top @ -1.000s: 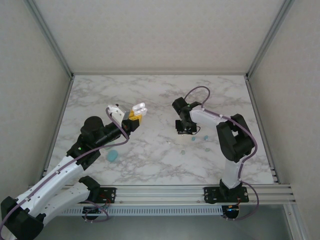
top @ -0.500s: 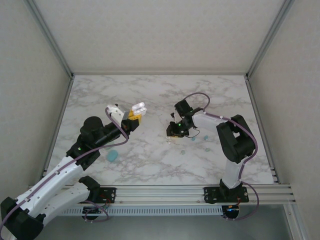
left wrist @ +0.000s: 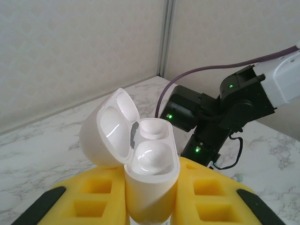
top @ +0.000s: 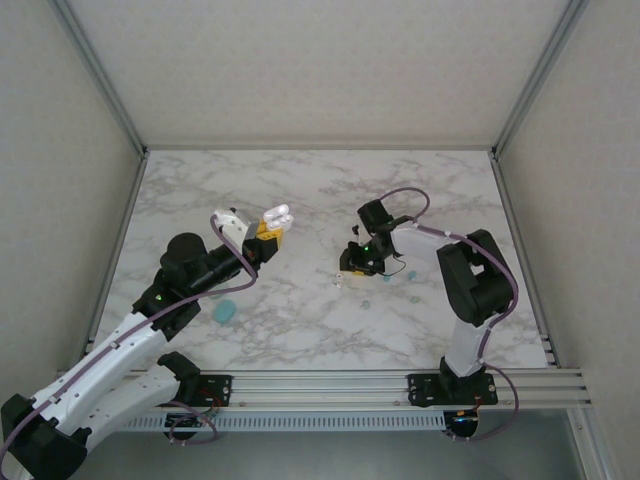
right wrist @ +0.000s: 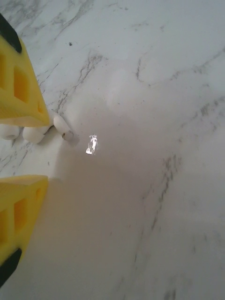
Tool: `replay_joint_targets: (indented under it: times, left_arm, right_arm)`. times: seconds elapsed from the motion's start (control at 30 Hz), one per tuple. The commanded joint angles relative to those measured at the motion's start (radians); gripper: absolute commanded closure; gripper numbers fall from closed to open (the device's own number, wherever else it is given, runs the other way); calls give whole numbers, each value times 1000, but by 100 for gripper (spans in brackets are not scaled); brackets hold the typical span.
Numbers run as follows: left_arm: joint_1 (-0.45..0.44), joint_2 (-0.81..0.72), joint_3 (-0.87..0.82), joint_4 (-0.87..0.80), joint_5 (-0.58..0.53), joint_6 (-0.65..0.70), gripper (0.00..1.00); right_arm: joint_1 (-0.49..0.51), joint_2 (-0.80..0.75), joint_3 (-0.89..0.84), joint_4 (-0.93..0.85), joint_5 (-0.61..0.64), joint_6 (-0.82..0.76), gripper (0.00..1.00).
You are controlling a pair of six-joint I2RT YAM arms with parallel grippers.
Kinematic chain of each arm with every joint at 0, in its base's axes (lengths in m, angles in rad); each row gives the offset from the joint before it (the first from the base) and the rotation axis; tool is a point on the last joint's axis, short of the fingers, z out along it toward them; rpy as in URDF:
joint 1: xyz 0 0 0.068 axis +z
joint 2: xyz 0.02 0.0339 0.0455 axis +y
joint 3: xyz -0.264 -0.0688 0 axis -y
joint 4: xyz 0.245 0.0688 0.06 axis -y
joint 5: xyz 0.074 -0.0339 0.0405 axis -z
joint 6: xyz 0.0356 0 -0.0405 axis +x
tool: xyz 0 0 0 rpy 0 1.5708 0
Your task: Insert the wireless bluetooth earbuds into the charging case
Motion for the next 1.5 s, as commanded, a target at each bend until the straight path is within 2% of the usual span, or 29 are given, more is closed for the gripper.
replay_joint_targets:
  times: [0.0, 0.17, 0.33, 0.53, 0.73, 1.0, 1.47]
  left_arm:
    - [-6, -1, 32, 11, -12, -11, 82]
    - [-6, 6, 36, 18, -9, -6, 82]
    - [-6, -30, 34, 17, -31, -2, 82]
    - [-6, -113, 26, -32, -89, 13, 82]
    - [-6, -147, 23, -71, -108, 21, 81]
    - [-6, -136, 21, -65, -103, 22, 81]
    - [-6, -127, 15, -57, -97, 13, 80]
  right_arm:
    - [14, -72, 12, -43, 67, 56, 63]
    - [48, -24, 88, -121, 117, -62, 59]
    - [103, 94, 250, -244, 160, -279, 56]
    - [122, 206, 381, -309, 89, -396, 58]
    - [125, 268, 437, -361, 73, -403, 59]
    - [126, 243, 385, -403, 62, -434, 58]
    - [126, 190, 347, -417, 157, -428, 60]
